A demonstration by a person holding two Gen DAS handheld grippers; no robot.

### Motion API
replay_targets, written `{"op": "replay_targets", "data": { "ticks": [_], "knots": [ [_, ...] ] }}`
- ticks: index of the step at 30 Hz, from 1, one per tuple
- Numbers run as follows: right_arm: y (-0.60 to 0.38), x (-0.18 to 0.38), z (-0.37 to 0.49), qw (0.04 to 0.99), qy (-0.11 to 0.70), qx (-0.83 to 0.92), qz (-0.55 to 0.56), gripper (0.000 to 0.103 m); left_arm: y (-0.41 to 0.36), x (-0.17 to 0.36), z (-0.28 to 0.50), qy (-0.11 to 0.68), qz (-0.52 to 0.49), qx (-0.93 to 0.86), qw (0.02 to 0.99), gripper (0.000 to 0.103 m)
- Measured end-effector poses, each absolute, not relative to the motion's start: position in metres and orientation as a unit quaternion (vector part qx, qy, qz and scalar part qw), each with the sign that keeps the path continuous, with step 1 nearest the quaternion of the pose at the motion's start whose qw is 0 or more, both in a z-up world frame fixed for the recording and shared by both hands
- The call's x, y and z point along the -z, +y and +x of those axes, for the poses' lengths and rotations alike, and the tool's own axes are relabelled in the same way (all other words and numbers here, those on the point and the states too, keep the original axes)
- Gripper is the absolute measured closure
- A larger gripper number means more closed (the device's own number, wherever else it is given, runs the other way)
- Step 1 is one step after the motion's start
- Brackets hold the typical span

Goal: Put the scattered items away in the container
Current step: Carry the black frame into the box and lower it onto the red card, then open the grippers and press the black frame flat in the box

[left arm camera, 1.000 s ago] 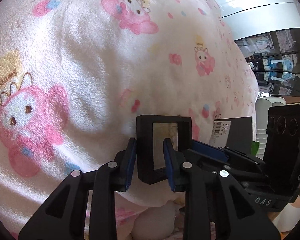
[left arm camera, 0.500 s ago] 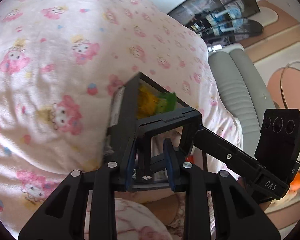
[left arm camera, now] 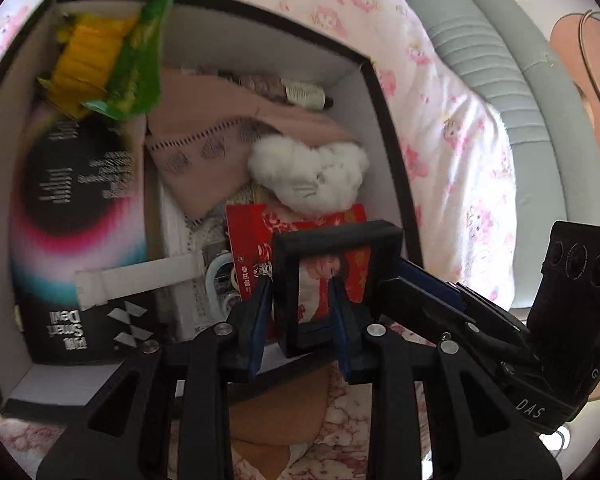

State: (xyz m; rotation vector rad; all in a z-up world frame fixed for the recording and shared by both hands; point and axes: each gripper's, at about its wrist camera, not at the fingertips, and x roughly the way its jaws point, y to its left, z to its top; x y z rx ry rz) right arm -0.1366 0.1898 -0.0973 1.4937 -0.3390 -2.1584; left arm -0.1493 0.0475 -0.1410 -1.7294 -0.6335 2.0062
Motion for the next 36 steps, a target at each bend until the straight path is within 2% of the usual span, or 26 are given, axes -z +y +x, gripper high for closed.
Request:
{"op": "replay_targets", "data": {
  "ticks": [13, 18, 21, 23, 26, 30, 33, 36],
  "knots": [
    [0.191, 0.103, -0.129, 0.194, -0.087, 0.822, 0.529, 0.071, 0.022, 0.149, -0.138, -0.284, -0.597, -0.728, 0.184, 0.076],
    [0.2, 0.104, -0.125, 0.18, -0.095, 0.826, 0.526, 0.071, 0.04, 0.155, -0.146, -0.26, -0.612, -0.727, 0.172, 0.076],
    [0.203, 0.104, -0.124, 0.164, -0.086, 0.829, 0.528, 0.071, 0.052, 0.157, -0.147, -0.263, -0.619, -0.709, 0.211, 0.076],
    [0.202, 0.102, -0.124, 0.169, -0.079, 0.829, 0.526, 0.071, 0.042, 0.145, -0.143, -0.275, -0.594, -0.725, 0.212, 0.073],
    [0.194, 0.102, -0.124, 0.18, -0.064, 0.828, 0.527, 0.071, 0.017, 0.136, -0.139, -0.282, -0.57, -0.755, 0.162, 0.071],
    [0.172, 0.108, -0.13, 0.2, -0.027, 0.821, 0.534, 0.071, 0.01, 0.146, -0.142, -0.307, -0.589, -0.733, 0.149, 0.071],
    [0.153, 0.117, -0.134, 0.201, 0.013, 0.812, 0.547, 0.071, 0.013, 0.143, -0.141, -0.292, -0.589, -0.739, 0.145, 0.071],
    [0.145, 0.123, -0.137, 0.212, 0.013, 0.801, 0.56, 0.071, 0.015, 0.142, -0.141, -0.289, -0.59, -0.74, 0.146, 0.07]
  ]
}}
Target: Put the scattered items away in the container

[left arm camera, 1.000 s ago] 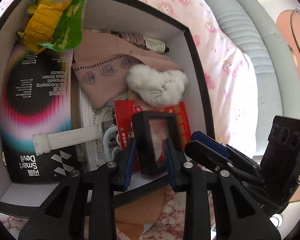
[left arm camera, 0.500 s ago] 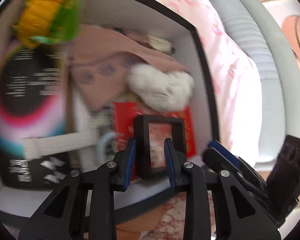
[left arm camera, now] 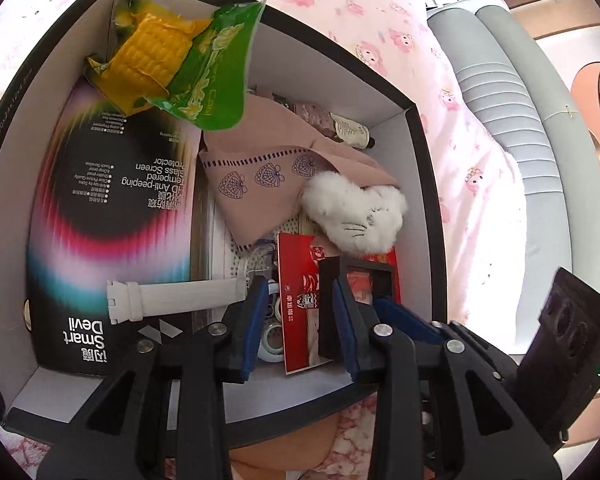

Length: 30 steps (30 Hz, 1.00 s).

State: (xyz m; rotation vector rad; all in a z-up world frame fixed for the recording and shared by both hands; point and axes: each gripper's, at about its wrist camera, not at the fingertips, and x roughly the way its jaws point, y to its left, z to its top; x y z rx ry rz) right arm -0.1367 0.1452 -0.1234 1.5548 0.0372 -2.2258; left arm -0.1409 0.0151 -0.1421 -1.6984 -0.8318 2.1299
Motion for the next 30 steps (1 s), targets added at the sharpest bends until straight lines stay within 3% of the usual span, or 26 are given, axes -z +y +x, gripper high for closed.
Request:
{"op": "replay_targets", "data": {
  "ticks": [7, 9, 11, 18, 23, 27, 30],
  "knots": [
    [0.16, 0.13, -0.136, 0.181, 0.027, 0.799, 0.573, 0.071, 0.019, 0.149, -0.144, -0.278, -0.597, -0.737, 0.154, 0.07],
    [0.168, 0.128, -0.135, 0.172, 0.026, 0.801, 0.573, 0.075, 0.024, 0.15, -0.145, -0.27, -0.596, -0.74, 0.157, 0.069],
    [0.171, 0.121, -0.131, 0.162, 0.03, 0.809, 0.564, 0.073, 0.028, 0.15, -0.144, -0.263, -0.597, -0.741, 0.157, 0.064],
    [0.174, 0.112, -0.119, 0.173, 0.022, 0.818, 0.548, 0.073, 0.034, 0.15, -0.142, -0.263, -0.597, -0.735, 0.187, 0.064],
    [0.179, 0.105, -0.117, 0.144, 0.018, 0.825, 0.546, 0.071, 0.032, 0.138, -0.135, -0.229, -0.586, -0.755, 0.184, 0.053],
    [0.182, 0.084, -0.113, 0.131, 0.015, 0.845, 0.518, 0.061, 0.025, 0.099, -0.123, -0.171, -0.524, -0.823, 0.14, 0.036],
    [0.181, 0.054, -0.104, 0.114, 0.028, 0.869, 0.481, 0.058, 0.013, 0.065, -0.115, -0.153, -0.493, -0.849, 0.115, 0.025]
  ]
}}
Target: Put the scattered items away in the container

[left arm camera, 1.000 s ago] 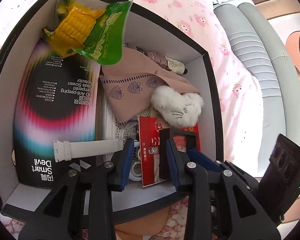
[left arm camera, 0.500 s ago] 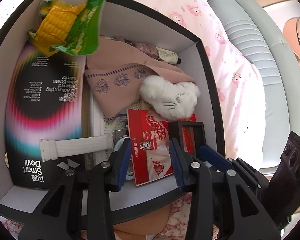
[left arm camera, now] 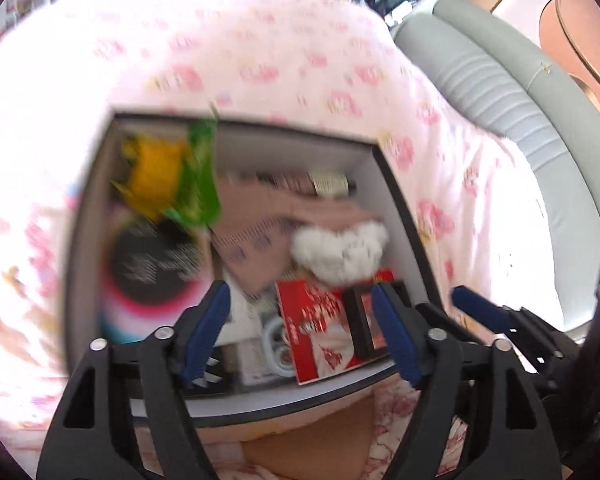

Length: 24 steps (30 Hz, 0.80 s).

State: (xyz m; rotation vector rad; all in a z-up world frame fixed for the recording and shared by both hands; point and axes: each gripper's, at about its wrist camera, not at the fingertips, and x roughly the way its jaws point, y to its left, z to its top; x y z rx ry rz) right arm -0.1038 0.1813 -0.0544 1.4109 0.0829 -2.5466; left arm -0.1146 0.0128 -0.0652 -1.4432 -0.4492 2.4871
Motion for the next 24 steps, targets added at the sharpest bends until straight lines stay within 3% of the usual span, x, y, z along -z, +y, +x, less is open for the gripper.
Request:
{"op": "replay_targets", "data": {
  "ticks": [2, 5, 7, 10, 13, 18, 24],
  "knots": [
    [0.179, 0.033, -0.096, 0.106, 0.042, 0.883, 0.455, 0.057, 0.001, 0.044, -0.109, -0.147, -0.471, -0.864, 0.101, 0.015],
    [0.179, 0.003, -0.08, 0.09, 0.048, 0.905, 0.413, 0.043, 0.001, 0.011, -0.094, -0.122, -0.427, -0.894, 0.067, 0.006],
    [0.184, -0.015, -0.069, 0.092, 0.035, 0.913, 0.396, 0.042, 0.002, -0.009, -0.078, -0.102, -0.402, -0.909, 0.046, 0.001],
    [0.187, -0.028, -0.047, 0.096, 0.024, 0.922, 0.376, 0.033, -0.006, -0.025, -0.05, -0.108, -0.397, -0.907, 0.085, 0.001],
    [0.193, -0.025, -0.027, 0.085, 0.015, 0.923, 0.376, 0.033, -0.011, -0.024, -0.022, -0.123, -0.383, -0.913, 0.069, 0.001],
    [0.197, -0.025, -0.008, 0.08, 0.02, 0.924, 0.375, 0.033, -0.002, -0.03, 0.007, -0.065, -0.363, -0.929, 0.039, 0.001],
    [0.197, -0.03, 0.002, 0.088, 0.014, 0.925, 0.368, 0.033, 0.003, -0.039, 0.022, -0.065, -0.347, -0.934, 0.049, 0.001]
  ]
}}
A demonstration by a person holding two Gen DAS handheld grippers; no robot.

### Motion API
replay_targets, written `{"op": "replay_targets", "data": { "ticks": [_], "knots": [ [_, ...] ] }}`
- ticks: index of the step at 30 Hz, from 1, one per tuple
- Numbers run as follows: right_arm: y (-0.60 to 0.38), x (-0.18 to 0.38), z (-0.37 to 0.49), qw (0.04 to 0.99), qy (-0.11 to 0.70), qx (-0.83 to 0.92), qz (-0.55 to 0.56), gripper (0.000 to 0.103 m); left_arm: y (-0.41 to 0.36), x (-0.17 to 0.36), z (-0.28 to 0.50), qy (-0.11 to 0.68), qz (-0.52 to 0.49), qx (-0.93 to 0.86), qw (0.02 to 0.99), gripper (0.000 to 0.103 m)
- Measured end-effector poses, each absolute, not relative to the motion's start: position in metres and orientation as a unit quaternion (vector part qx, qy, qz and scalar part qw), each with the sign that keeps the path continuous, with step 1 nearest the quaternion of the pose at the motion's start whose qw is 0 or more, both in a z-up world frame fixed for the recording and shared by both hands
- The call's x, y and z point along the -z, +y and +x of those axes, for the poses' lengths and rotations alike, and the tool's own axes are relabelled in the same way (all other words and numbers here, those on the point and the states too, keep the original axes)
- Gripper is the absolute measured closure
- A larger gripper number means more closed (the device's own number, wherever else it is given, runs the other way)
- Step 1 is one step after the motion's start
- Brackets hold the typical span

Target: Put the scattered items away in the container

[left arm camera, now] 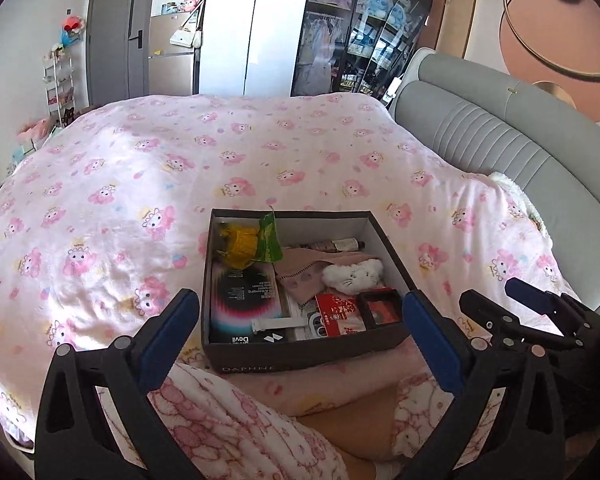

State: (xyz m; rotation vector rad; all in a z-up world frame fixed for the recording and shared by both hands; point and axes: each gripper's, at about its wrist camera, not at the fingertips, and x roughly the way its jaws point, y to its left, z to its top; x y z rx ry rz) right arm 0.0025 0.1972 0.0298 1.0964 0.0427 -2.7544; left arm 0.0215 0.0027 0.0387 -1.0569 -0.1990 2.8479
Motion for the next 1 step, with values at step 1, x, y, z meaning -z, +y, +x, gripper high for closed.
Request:
{"op": "replay_targets", "data": {
  "ticks": [1],
  "knots": [
    [0.1963, -0.0296, 0.0046, 0.089, 0.016, 0.926, 0.368, 0.033, 0.0035, -0.0405, 0.0228, -0.061, -0.344, -0.936, 0.045, 0.001]
  ]
}}
